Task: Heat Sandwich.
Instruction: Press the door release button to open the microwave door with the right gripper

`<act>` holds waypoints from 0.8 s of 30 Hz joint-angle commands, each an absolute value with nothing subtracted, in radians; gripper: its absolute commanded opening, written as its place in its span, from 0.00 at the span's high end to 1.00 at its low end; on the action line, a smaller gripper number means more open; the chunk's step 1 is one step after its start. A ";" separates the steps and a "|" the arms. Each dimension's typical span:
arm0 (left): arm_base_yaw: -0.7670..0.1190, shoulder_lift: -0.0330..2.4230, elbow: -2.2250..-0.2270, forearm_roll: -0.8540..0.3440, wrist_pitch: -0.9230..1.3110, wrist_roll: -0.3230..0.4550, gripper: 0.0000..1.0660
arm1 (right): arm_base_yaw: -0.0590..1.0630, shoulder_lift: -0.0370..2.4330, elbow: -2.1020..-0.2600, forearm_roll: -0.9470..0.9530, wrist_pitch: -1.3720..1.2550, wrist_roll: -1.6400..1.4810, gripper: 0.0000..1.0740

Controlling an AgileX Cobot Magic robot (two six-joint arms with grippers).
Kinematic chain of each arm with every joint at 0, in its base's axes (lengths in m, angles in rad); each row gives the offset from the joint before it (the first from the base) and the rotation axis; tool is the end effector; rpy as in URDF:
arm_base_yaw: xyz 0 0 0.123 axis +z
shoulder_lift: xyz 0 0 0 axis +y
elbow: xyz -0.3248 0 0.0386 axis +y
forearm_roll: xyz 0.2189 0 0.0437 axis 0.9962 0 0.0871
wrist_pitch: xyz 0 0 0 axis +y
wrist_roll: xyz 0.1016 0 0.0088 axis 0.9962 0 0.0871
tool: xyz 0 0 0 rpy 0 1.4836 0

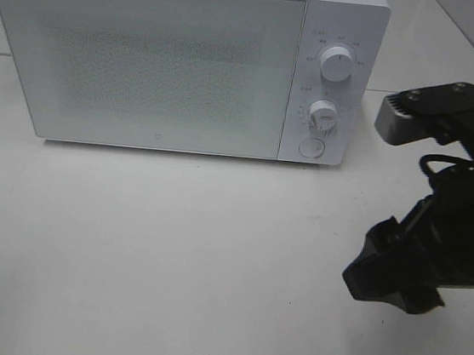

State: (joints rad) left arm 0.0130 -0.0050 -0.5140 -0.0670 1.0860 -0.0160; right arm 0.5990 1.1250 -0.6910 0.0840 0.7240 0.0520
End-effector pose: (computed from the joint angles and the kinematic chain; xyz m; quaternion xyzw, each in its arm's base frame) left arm -0.0662 -0.0069 0.2595 -0.0104 0.8543 -0.0342 0.5185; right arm 0.1295 0.0953 0.2910 -0.2388 0.9385 0.1120 0.2231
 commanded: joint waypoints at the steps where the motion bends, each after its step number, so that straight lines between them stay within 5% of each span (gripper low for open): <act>1: 0.015 -0.021 -0.515 -0.075 1.073 -0.017 0.08 | 0.597 1.035 -0.697 0.078 0.815 0.023 0.30; 19: 0.015 -0.021 -0.515 -0.075 1.073 -0.017 0.08 | 0.592 0.534 -0.697 -0.017 1.135 0.000 0.31; 24: 0.015 -0.021 -0.515 -0.075 1.073 -0.017 0.08 | 0.503 0.383 -0.653 -0.024 1.170 0.000 0.31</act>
State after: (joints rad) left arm 0.0130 -0.0050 -0.5140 -0.0670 1.0860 -0.0160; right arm 0.5290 0.4150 -0.6660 -0.0170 1.1560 0.0000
